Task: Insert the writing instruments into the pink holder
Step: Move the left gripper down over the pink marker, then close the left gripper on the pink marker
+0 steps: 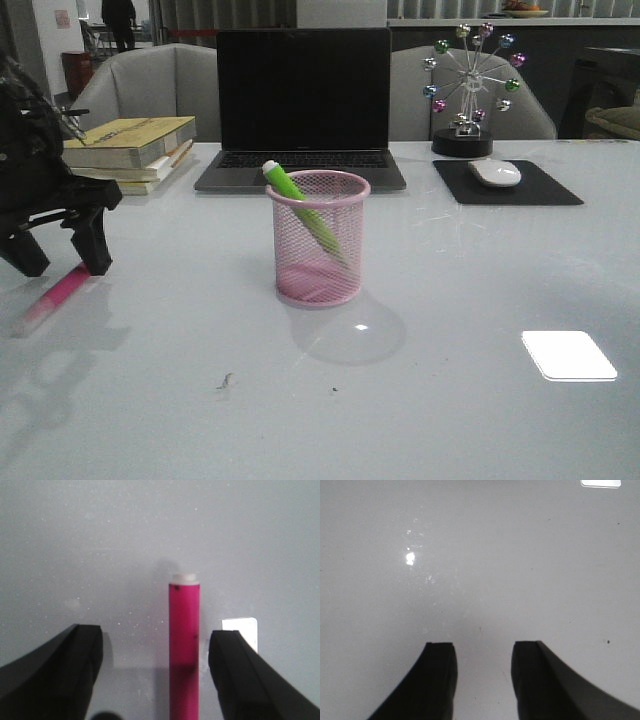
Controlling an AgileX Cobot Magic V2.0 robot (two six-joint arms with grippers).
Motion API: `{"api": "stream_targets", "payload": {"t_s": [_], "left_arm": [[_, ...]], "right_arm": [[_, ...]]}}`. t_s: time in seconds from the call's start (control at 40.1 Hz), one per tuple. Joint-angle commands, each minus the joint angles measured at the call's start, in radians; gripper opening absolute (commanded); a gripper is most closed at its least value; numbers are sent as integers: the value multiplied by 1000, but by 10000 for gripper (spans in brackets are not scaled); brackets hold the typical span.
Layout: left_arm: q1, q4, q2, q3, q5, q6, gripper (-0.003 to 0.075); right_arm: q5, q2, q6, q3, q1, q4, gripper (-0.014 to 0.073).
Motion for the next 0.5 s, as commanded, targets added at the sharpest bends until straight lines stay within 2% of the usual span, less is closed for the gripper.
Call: {"api": "stream_targets", "payload": {"t_s": [0.0,0.249,0.473], "left_arm": [[-6,-11,-51,-30,-23,-3,507],[-6,10,-49,-30,-24,-3,506],[-6,14,-9,-30,30,-3,405]], "right_arm": [[-54,-27,-6,-25,-7,-1,395],[-54,-27,-6,-25,-7,-1,395],[-47,-27,-6,-25,-7,-1,395]]}}
